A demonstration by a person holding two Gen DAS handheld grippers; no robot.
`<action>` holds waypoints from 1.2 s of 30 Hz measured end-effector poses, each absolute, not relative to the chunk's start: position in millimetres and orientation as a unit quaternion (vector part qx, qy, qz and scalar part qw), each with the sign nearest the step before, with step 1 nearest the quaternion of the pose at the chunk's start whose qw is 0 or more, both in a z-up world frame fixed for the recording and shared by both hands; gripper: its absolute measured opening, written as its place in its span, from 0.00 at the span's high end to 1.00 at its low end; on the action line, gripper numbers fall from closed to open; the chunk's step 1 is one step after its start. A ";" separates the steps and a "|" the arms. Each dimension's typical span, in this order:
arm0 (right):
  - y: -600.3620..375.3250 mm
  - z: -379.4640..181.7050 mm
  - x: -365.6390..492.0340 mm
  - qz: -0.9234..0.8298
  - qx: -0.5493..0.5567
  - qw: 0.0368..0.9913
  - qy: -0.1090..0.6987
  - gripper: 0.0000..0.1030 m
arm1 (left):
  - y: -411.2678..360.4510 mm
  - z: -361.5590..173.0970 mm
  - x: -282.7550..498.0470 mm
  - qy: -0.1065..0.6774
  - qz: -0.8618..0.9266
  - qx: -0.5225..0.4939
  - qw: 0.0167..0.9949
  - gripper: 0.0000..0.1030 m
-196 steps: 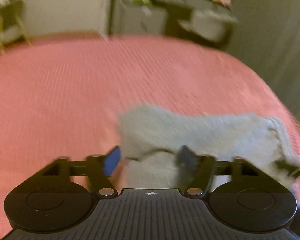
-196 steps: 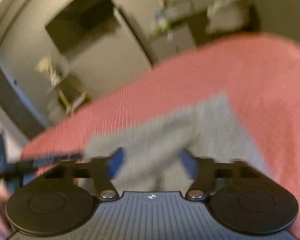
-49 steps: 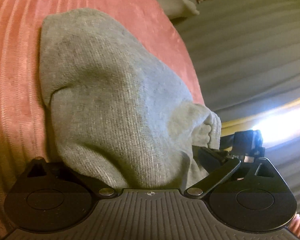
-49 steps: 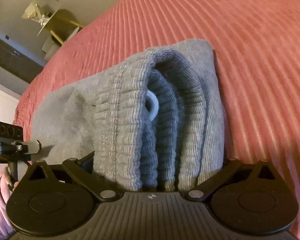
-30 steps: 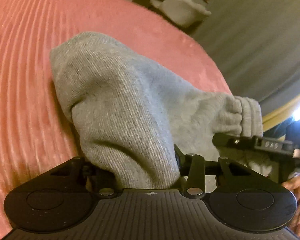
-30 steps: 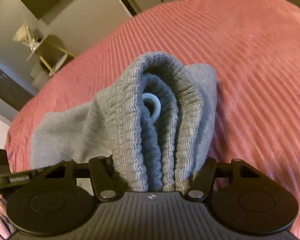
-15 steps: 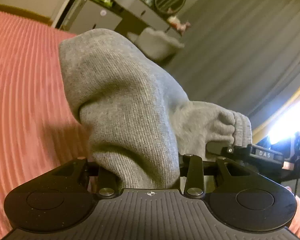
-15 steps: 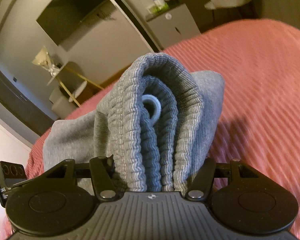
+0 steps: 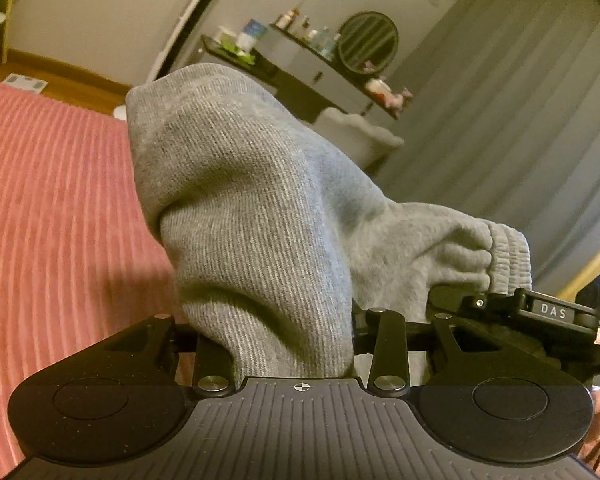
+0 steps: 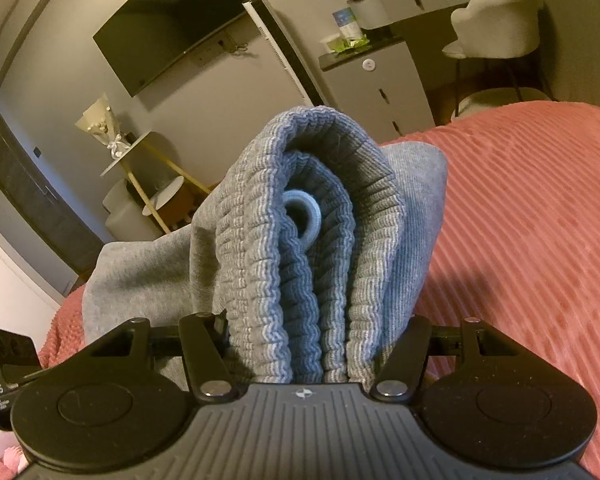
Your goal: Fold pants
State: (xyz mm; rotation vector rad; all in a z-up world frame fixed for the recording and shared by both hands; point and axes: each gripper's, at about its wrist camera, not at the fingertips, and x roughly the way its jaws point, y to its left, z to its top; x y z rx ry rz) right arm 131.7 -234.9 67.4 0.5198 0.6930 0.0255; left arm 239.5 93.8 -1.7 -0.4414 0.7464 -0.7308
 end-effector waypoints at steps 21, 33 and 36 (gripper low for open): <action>-222.7 6.0 193.6 -0.038 0.132 0.909 0.395 0.21 | 103.0 -66.9 279.9 0.400 -0.235 -0.171 0.869 0.29; -236.3 4.2 67.3 -0.087 0.249 0.902 0.341 0.05 | 120.3 -53.6 206.2 0.453 -0.238 -0.114 0.852 0.11; -259.5 -22.7 57.1 -0.068 0.374 0.855 0.353 0.29 | 104.4 -57.0 194.1 0.453 -0.228 -0.059 0.860 0.11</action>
